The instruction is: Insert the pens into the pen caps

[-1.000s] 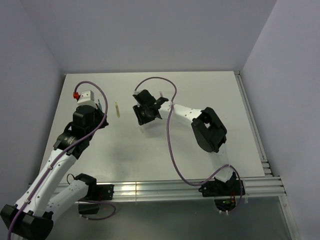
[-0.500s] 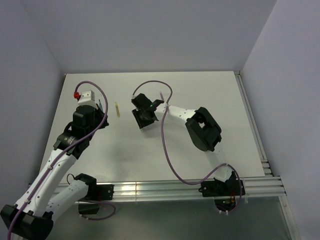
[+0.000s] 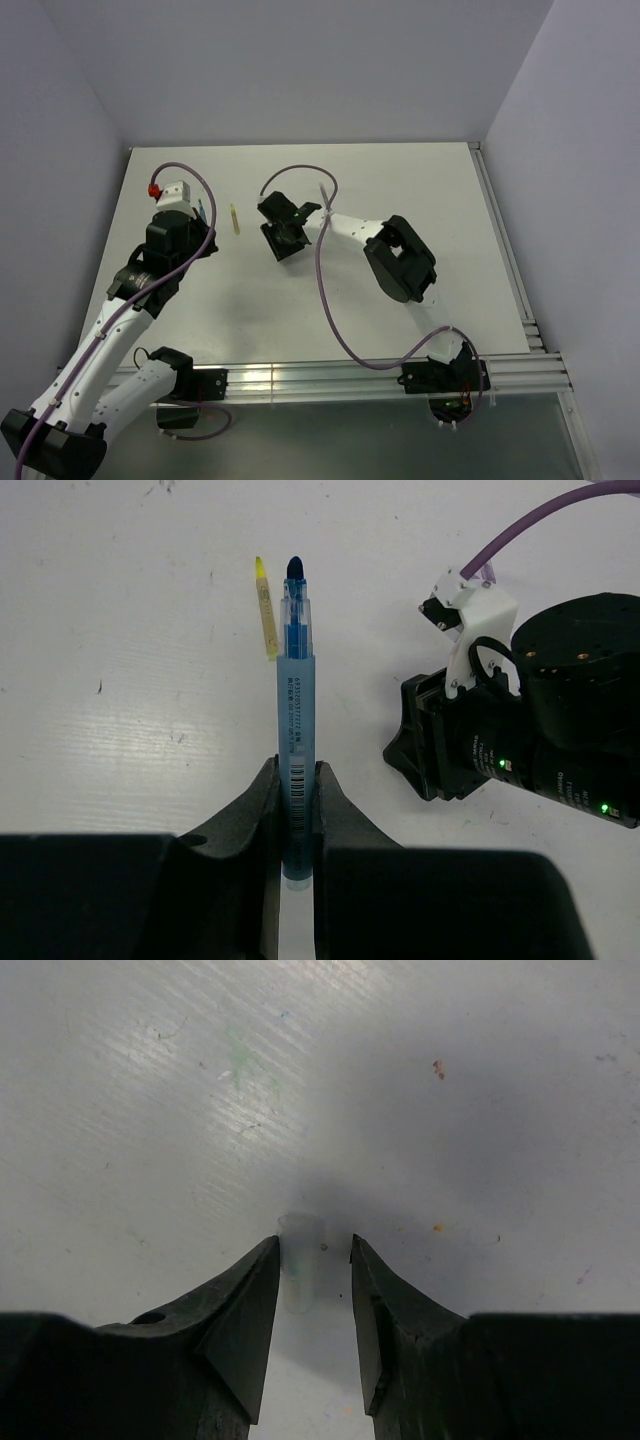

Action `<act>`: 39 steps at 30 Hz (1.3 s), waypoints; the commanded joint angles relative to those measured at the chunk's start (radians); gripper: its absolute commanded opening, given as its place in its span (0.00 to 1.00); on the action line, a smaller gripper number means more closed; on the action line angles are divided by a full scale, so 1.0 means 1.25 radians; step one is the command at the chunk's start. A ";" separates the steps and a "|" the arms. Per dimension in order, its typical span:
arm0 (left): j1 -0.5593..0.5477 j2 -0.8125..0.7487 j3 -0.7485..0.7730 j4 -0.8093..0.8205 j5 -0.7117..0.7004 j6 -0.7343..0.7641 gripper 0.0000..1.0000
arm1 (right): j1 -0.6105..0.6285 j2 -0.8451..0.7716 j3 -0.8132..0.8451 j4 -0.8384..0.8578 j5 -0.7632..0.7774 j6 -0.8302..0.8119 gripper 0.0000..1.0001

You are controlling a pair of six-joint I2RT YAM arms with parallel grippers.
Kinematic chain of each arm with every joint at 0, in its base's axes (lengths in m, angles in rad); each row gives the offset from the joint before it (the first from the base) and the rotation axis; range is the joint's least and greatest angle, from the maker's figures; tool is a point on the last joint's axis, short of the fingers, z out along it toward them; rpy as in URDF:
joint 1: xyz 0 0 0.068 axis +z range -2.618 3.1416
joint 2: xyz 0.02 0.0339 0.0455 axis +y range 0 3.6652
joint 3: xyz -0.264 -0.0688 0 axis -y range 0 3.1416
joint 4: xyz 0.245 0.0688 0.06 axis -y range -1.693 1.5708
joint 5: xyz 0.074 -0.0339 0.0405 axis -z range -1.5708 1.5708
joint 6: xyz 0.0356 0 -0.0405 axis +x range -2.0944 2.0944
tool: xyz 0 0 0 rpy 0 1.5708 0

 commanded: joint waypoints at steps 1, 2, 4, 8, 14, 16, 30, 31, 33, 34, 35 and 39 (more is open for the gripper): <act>0.001 -0.006 -0.002 0.027 0.006 0.014 0.00 | 0.010 0.012 0.037 -0.018 0.022 -0.012 0.42; -0.001 -0.007 -0.002 0.027 0.006 0.013 0.00 | 0.013 0.016 0.039 -0.022 0.024 -0.013 0.42; -0.001 -0.007 -0.002 0.027 0.006 0.014 0.00 | 0.015 0.018 0.037 -0.023 0.028 -0.015 0.40; -0.002 -0.008 -0.002 0.027 0.007 0.014 0.00 | 0.017 0.023 0.037 -0.028 0.033 -0.015 0.37; -0.002 -0.006 -0.002 0.027 0.007 0.016 0.00 | 0.020 0.031 0.046 -0.044 0.037 -0.020 0.36; -0.002 -0.007 -0.002 0.029 0.009 0.014 0.00 | 0.024 0.034 0.051 -0.050 0.043 -0.023 0.34; -0.001 -0.002 -0.002 0.037 0.042 0.020 0.00 | 0.029 0.042 0.037 -0.081 0.077 -0.012 0.00; -0.001 -0.009 -0.004 0.048 0.054 0.023 0.00 | 0.025 0.023 0.034 -0.076 0.076 -0.006 0.00; -0.001 -0.022 -0.014 0.070 0.118 0.033 0.00 | 0.009 -0.025 0.009 -0.044 0.063 0.015 0.00; 0.001 -0.025 -0.016 0.081 0.146 0.035 0.00 | 0.002 -0.048 -0.003 -0.028 0.054 0.021 0.00; -0.001 -0.027 -0.019 0.101 0.203 0.038 0.00 | -0.005 -0.070 -0.016 -0.008 0.046 0.029 0.00; -0.001 -0.027 -0.022 0.155 0.368 0.040 0.00 | -0.075 -0.194 -0.118 0.119 -0.016 0.098 0.00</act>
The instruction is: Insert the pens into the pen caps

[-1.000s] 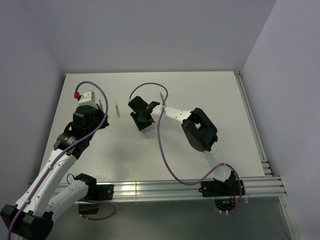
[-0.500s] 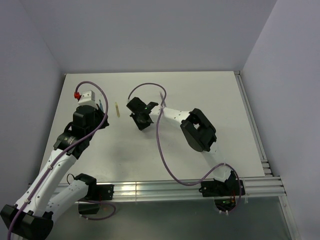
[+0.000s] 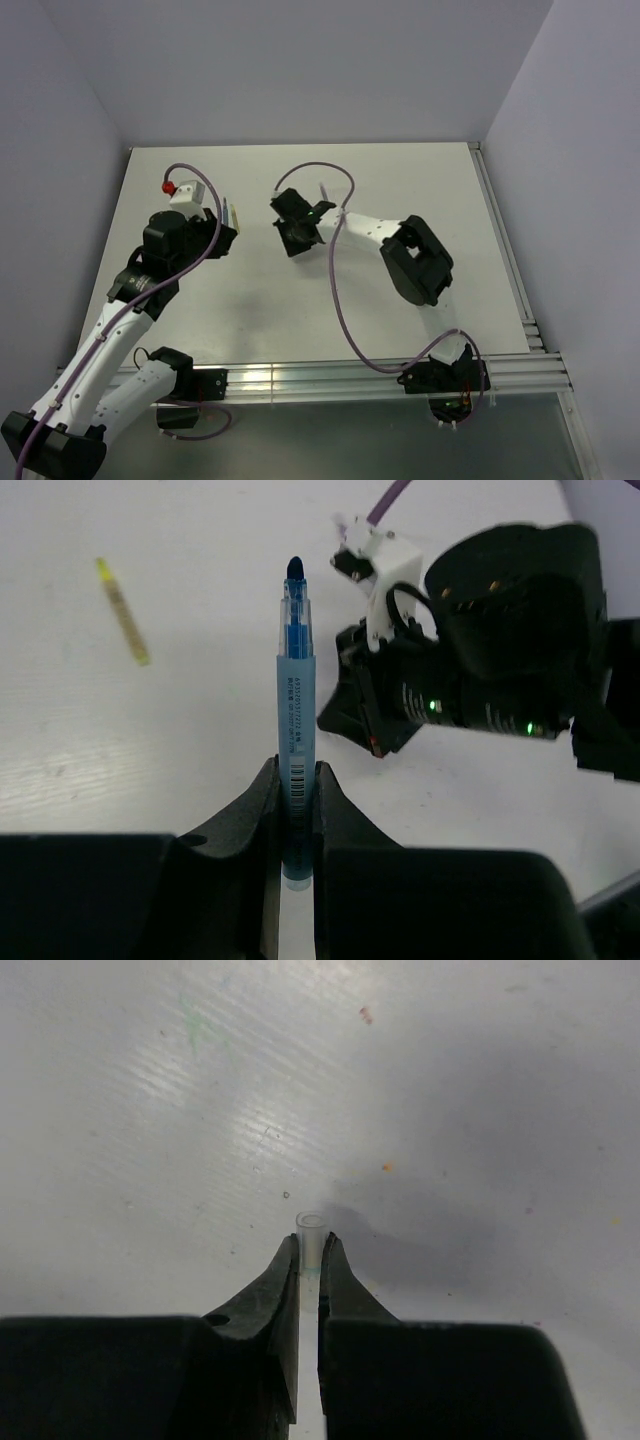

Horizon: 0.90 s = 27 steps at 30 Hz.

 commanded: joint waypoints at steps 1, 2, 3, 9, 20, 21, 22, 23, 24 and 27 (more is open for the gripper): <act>-0.001 -0.011 -0.004 0.102 0.195 0.016 0.00 | -0.074 -0.182 -0.065 0.180 -0.097 0.083 0.00; -0.001 -0.009 -0.004 0.113 0.220 0.013 0.00 | -0.089 -0.207 -0.103 0.214 -0.123 0.101 0.00; -0.001 -0.007 -0.003 0.130 0.260 0.007 0.00 | -0.102 -0.232 -0.125 0.252 -0.152 0.145 0.00; -0.014 0.017 0.034 0.177 0.342 -0.008 0.00 | -0.187 -0.409 -0.276 0.541 -0.265 0.300 0.00; -0.175 0.060 0.062 0.228 0.214 -0.015 0.00 | -0.250 -0.575 -0.416 0.850 -0.341 0.482 0.00; -0.187 0.060 0.062 0.237 0.199 -0.020 0.00 | -0.251 -0.582 -0.429 0.870 -0.341 0.492 0.00; -0.194 0.061 0.059 0.243 0.189 -0.023 0.00 | -0.250 -0.593 -0.440 0.903 -0.344 0.500 0.00; -0.199 0.063 0.059 0.254 0.172 -0.024 0.00 | -0.250 -0.596 -0.445 0.907 -0.348 0.506 0.00; -0.203 0.073 0.061 0.256 0.166 -0.024 0.00 | -0.250 -0.607 -0.451 0.907 -0.341 0.511 0.00; -0.204 0.095 0.075 0.252 0.155 -0.025 0.00 | -0.247 -0.614 -0.468 0.924 -0.336 0.524 0.00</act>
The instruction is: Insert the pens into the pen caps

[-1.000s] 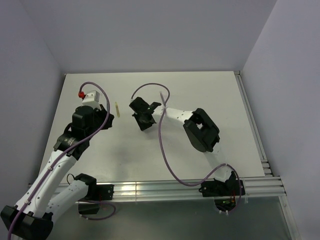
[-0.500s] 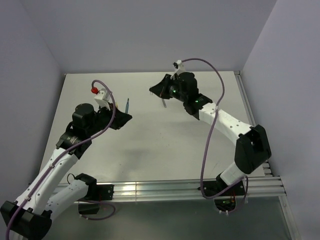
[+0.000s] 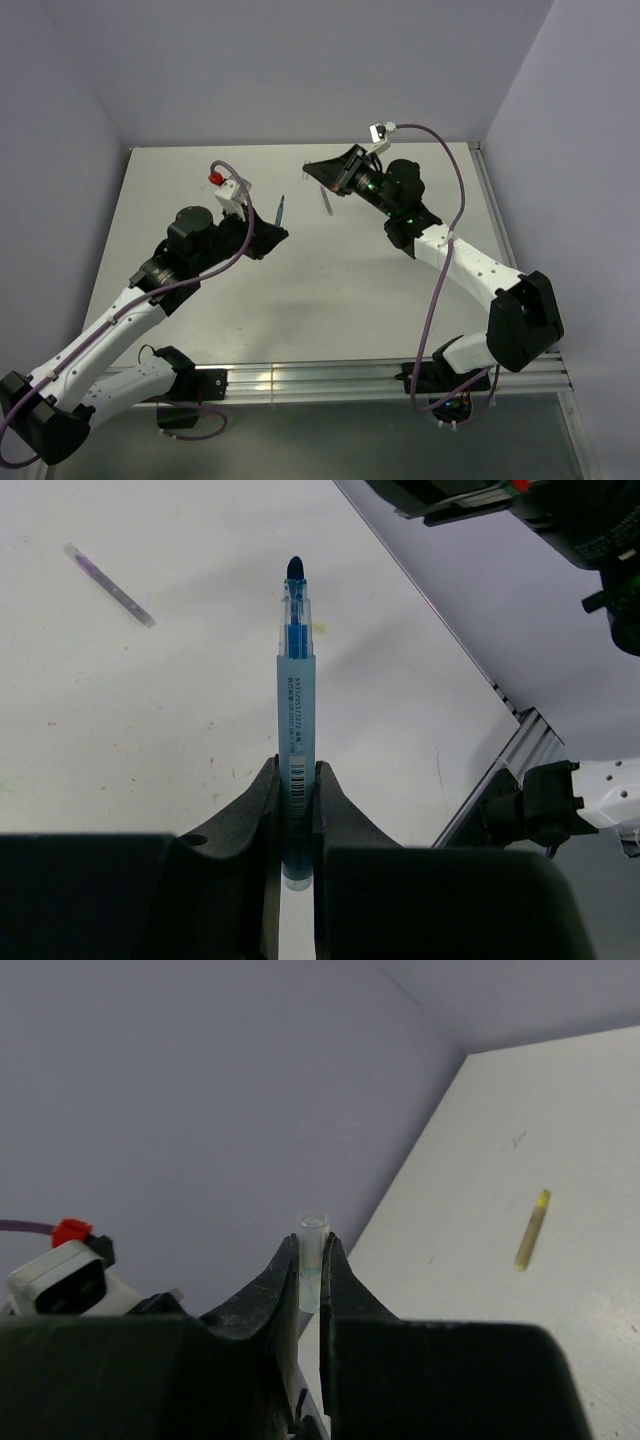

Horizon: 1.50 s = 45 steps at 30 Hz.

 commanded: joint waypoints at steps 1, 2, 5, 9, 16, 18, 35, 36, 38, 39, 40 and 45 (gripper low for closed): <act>-0.005 0.028 0.047 0.050 -0.036 -0.007 0.00 | 0.000 -0.038 -0.011 0.112 -0.006 0.037 0.00; -0.006 0.037 0.052 0.051 -0.035 -0.003 0.01 | 0.000 -0.038 -0.016 0.116 -0.006 0.041 0.00; -0.016 0.070 0.065 0.051 -0.050 -0.003 0.00 | 0.000 -0.033 -0.012 0.120 -0.011 0.047 0.00; -0.022 0.090 0.054 0.089 -0.031 -0.009 0.01 | 0.005 -0.022 -0.013 0.126 -0.009 0.043 0.00; -0.021 0.091 0.047 0.092 -0.028 0.004 0.00 | 0.033 0.022 0.006 0.127 -0.004 0.026 0.00; -0.021 0.091 0.047 0.091 -0.028 0.007 0.00 | 0.042 0.035 0.014 0.127 -0.004 0.025 0.00; -0.022 0.087 0.035 0.086 -0.039 0.014 0.00 | 0.064 0.025 0.016 0.124 0.014 0.000 0.00; -0.021 0.086 0.036 0.085 -0.040 0.014 0.00 | 0.066 0.020 0.015 0.122 0.016 -0.002 0.00; -0.021 0.086 0.036 0.083 -0.042 0.015 0.00 | 0.066 0.013 0.011 0.120 0.023 -0.007 0.00; -0.022 0.087 0.035 0.085 -0.042 0.015 0.00 | 0.066 0.006 0.010 0.120 0.025 -0.009 0.00; -0.021 0.087 0.034 0.085 -0.041 0.015 0.00 | 0.066 0.004 0.008 0.119 0.027 -0.009 0.00; -0.021 0.090 0.037 0.082 -0.044 0.017 0.00 | 0.072 0.000 0.009 0.116 0.025 -0.012 0.00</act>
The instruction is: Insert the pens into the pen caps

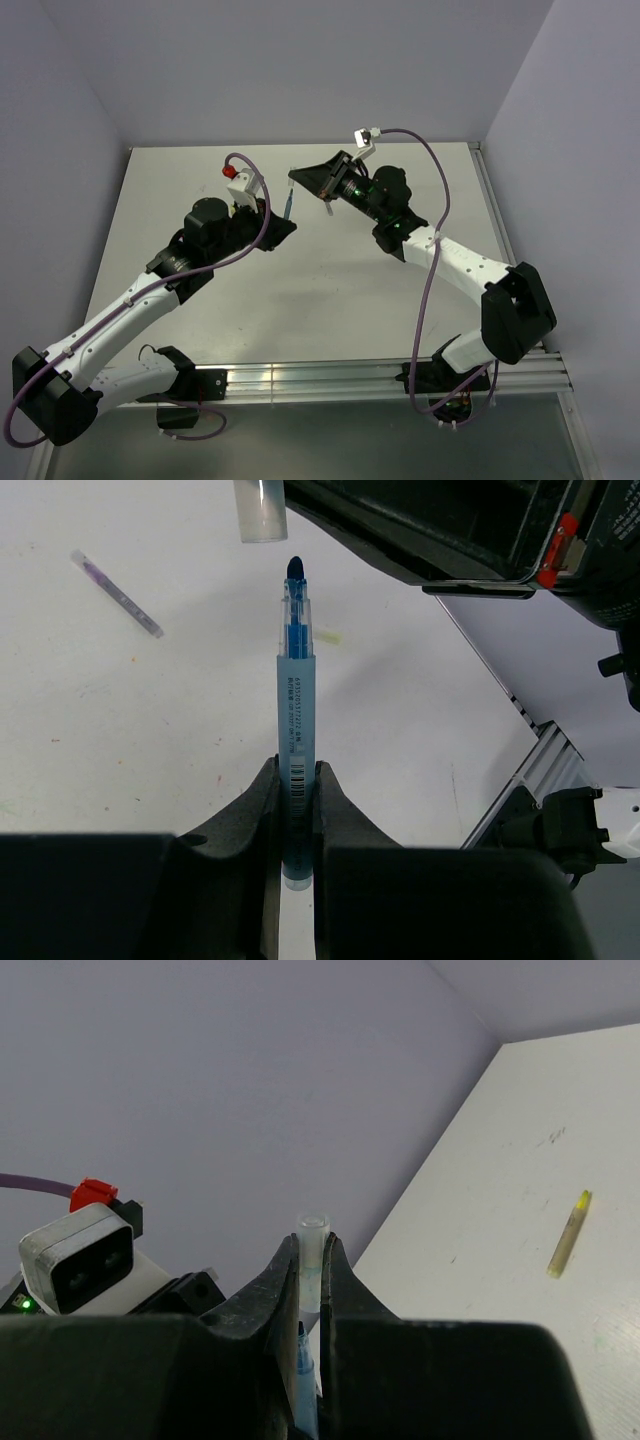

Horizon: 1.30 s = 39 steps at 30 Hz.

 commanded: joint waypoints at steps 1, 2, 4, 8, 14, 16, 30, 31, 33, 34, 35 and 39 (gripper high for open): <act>-0.003 -0.011 0.006 0.030 -0.006 0.013 0.00 | 0.012 -0.036 0.022 0.029 0.008 -0.017 0.00; -0.002 -0.011 0.006 0.031 -0.009 0.013 0.00 | 0.012 -0.036 0.022 0.029 0.007 -0.014 0.00; -0.002 -0.014 0.006 0.031 -0.012 0.014 0.00 | 0.015 -0.040 0.022 0.028 0.008 -0.018 0.00; -0.003 -0.015 0.006 0.030 -0.018 0.016 0.00 | 0.016 -0.047 0.020 0.026 0.010 -0.022 0.00; -0.002 -0.017 0.005 0.027 -0.018 0.017 0.00 | 0.017 -0.054 0.017 0.022 0.016 -0.027 0.00; -0.002 -0.018 0.002 0.029 -0.020 0.016 0.00 | 0.018 -0.054 0.018 0.019 0.017 -0.028 0.00; -0.003 -0.034 0.000 0.027 -0.026 0.019 0.00 | 0.021 -0.040 0.029 0.010 0.013 -0.034 0.00; -0.003 -0.033 -0.001 0.027 -0.025 0.021 0.00 | 0.021 -0.041 0.029 0.010 0.013 -0.033 0.00; -0.003 -0.033 0.000 0.024 -0.025 0.019 0.00 | 0.022 -0.038 0.032 0.008 0.009 -0.033 0.00; -0.002 -0.032 0.000 0.025 -0.026 0.019 0.00 | 0.022 -0.036 0.034 0.009 0.007 -0.034 0.00; -0.002 -0.033 -0.002 0.027 -0.025 0.021 0.00 | 0.022 -0.035 0.035 0.009 0.007 -0.033 0.00; -0.002 -0.033 -0.001 0.027 -0.026 0.021 0.00 | 0.027 -0.030 0.043 0.006 0.003 -0.038 0.00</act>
